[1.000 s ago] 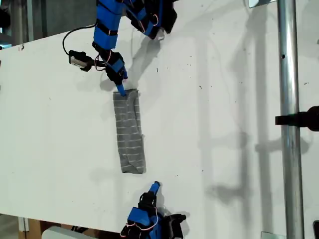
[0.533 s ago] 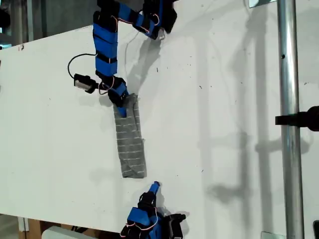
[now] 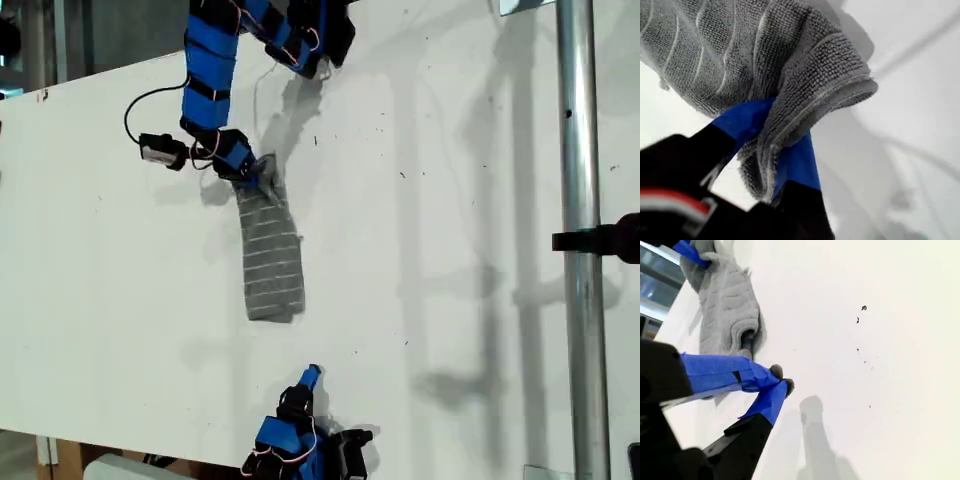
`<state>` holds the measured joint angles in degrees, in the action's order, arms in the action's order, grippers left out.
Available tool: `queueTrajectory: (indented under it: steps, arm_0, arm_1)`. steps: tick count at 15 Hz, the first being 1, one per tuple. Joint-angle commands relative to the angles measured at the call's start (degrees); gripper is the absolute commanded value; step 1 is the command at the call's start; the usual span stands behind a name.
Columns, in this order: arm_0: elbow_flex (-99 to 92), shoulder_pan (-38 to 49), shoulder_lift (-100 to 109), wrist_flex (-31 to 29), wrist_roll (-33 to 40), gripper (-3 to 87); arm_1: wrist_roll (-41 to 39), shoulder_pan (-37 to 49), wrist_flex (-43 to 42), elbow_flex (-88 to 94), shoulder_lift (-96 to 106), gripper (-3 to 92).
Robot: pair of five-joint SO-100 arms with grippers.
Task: Grasp corners of a towel and fold twice.
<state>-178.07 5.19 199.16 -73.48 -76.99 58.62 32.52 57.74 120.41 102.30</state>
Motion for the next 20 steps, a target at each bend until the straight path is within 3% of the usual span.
queueTrajectory:
  steps: [1,3,4,5,9,13,16,17,19,20]
  arm_0:
    - [-0.35,0.70,0.26,0.00,-0.53,-2.6]
    - [-0.35,0.62,0.26,0.00,-0.62,-2.6]
    - [-0.35,0.53,0.26,-0.09,-0.70,-2.6]
    - [-0.35,0.53,0.26,-0.09,-0.79,-2.6]
    - [-0.44,0.09,0.26,-0.18,-1.23,-2.6]
    - [-0.53,0.26,0.26,-0.26,-1.23,-2.6]
    - [-0.53,0.09,0.26,-0.26,-1.41,-2.6]
    - [-0.53,0.26,0.26,-0.26,-1.23,-2.6]
    - [-0.53,0.44,0.26,-0.09,-0.97,-2.6]
    - [-0.53,0.70,0.26,-0.09,-0.97,-2.6]
  arm_1:
    - [-0.35,2.99,17.93,2.20,24.43,-0.1]
    - [1.23,3.87,33.84,-0.26,38.14,-0.1]
    - [2.29,3.34,38.50,-2.72,41.57,-0.1]
    - [3.25,1.41,37.62,-3.87,42.19,-0.1]
    - [4.83,-8.88,12.04,-5.89,18.19,-0.2]
    - [4.39,-11.34,-5.71,-11.69,-2.37,0.2]
    - [3.69,-11.34,-9.76,-15.73,-4.83,21.5]
    - [2.64,-11.25,-13.10,-15.82,-2.64,25.0]
    - [-2.02,-10.02,-21.09,-16.17,3.25,41.0]
    - [-2.64,-8.70,-20.39,-17.23,6.33,36.5]
